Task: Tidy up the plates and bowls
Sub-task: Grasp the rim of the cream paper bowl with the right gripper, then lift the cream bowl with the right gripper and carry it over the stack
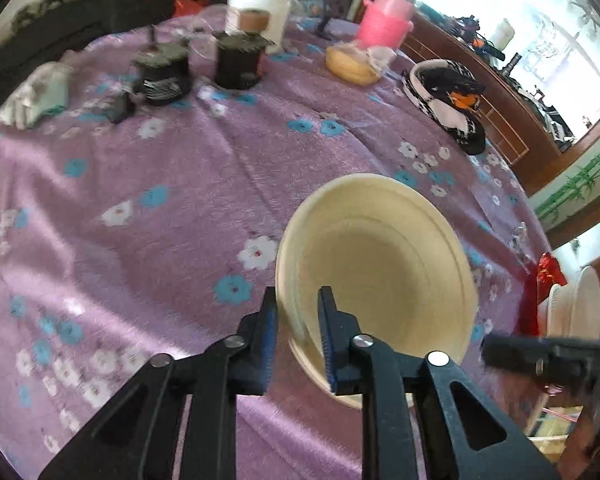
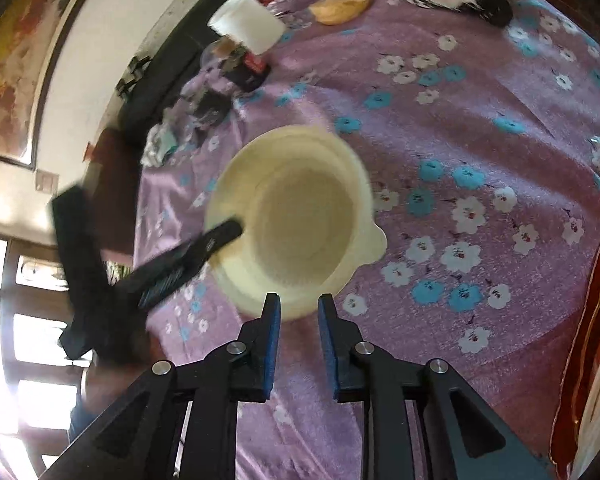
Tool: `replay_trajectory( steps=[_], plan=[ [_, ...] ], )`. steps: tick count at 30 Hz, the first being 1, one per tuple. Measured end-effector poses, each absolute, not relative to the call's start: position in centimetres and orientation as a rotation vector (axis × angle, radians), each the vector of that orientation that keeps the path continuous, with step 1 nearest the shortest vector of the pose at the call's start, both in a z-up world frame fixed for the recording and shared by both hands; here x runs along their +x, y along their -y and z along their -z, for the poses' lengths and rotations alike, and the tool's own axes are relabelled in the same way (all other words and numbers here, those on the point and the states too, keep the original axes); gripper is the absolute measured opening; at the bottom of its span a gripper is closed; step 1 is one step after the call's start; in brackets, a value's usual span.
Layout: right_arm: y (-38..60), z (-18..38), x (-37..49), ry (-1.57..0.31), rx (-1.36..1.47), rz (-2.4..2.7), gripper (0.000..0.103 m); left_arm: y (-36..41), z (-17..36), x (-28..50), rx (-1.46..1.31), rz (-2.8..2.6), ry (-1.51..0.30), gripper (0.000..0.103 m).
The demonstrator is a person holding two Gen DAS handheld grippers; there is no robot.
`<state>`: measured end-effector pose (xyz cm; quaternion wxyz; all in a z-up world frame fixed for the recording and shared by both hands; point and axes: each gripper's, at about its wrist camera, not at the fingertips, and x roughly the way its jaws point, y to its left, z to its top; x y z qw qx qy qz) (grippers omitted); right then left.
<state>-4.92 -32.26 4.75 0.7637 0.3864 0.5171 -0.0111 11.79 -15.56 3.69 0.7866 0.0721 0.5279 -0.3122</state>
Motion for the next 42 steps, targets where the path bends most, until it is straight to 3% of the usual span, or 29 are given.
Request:
replay_trajectory(
  steps=[2,4,9,11,12,13,14,15,17,20,42],
  plan=[
    [32.8,-4.5,-4.9,-1.121,0.831,0.056,0.021,14.8,-4.4,11.4,0.153,0.651,-1.075,0.046],
    [33.1,-4.0,-4.9,-1.126,0.838,0.064,0.021,14.5,-4.6,11.7,0.158,0.64,-1.053,0.054],
    [33.5,-3.0,-4.5,-1.127,0.837,0.085,0.021,15.1,-3.6,12.4,0.16,0.644,-1.071,0.054],
    [33.5,-2.8,-4.2,-1.126,0.823,0.088,0.028,15.5,-3.1,12.5,0.157,0.646,-1.07,0.054],
    [33.5,-2.6,-3.9,-1.128,0.816,0.086,0.028,15.6,-3.0,12.4,0.158,0.646,-1.064,0.053],
    [33.4,-2.5,-3.7,-1.128,0.804,0.087,0.028,15.9,-2.8,12.2,0.158,0.652,-1.058,0.043],
    [33.4,-2.3,-3.5,-1.127,0.786,0.09,0.028,16.0,-2.8,12.2,0.16,0.65,-1.052,0.024],
    [33.3,-2.3,-3.4,-1.126,0.768,0.088,0.028,16.2,-2.8,12.0,0.166,0.645,-1.039,0.015],
    [33.0,-2.6,-3.2,-1.11,0.709,0.091,0.018,16.3,-3.0,11.2,0.175,0.628,-1.002,0.015],
    [32.5,-3.2,-3.5,-1.082,0.635,0.107,0.016,16.2,-3.2,10.0,0.166,0.61,-0.959,0.015],
    [29.6,-3.1,-5.9,-0.836,0.419,-0.048,0.016,12.2,-4.7,4.1,0.0,0.407,-0.705,0.015]
  ],
)
